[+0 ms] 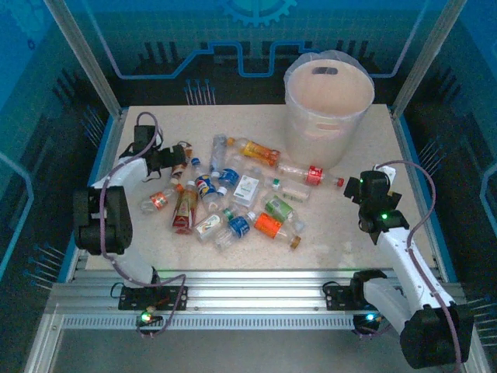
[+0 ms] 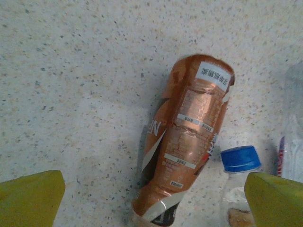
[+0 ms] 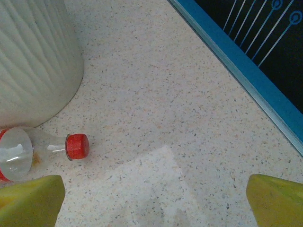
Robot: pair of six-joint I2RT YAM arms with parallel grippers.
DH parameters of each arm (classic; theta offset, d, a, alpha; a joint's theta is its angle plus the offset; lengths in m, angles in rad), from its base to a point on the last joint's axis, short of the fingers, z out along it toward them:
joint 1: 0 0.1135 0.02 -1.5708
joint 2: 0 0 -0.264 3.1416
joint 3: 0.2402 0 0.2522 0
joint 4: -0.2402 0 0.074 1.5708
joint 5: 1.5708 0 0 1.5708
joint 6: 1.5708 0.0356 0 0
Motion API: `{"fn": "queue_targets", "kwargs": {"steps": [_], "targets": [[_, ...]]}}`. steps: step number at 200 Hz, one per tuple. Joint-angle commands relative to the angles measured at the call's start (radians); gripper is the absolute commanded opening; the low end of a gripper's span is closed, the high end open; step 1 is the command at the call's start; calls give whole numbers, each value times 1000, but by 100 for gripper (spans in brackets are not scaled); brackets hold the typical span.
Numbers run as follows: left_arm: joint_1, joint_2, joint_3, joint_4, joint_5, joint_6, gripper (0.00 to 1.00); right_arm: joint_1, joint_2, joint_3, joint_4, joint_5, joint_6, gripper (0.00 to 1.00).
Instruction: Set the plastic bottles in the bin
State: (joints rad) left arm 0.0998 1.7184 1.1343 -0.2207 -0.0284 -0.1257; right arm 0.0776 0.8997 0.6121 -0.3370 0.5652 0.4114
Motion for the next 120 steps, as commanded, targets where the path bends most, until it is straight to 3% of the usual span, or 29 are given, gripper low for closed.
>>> {"fn": "queue_targets", "kwargs": {"steps": [1,44,120], "targets": [[-13,58,73,-64,32,48,99,6,5,33,-22,-3,25,100],[-26,175,161,-105,57,61,96,19,0,20,6,1,13,100],[-28,339,349,-238,-6,43,76,34,-24,3,34,5,5,100]]}}
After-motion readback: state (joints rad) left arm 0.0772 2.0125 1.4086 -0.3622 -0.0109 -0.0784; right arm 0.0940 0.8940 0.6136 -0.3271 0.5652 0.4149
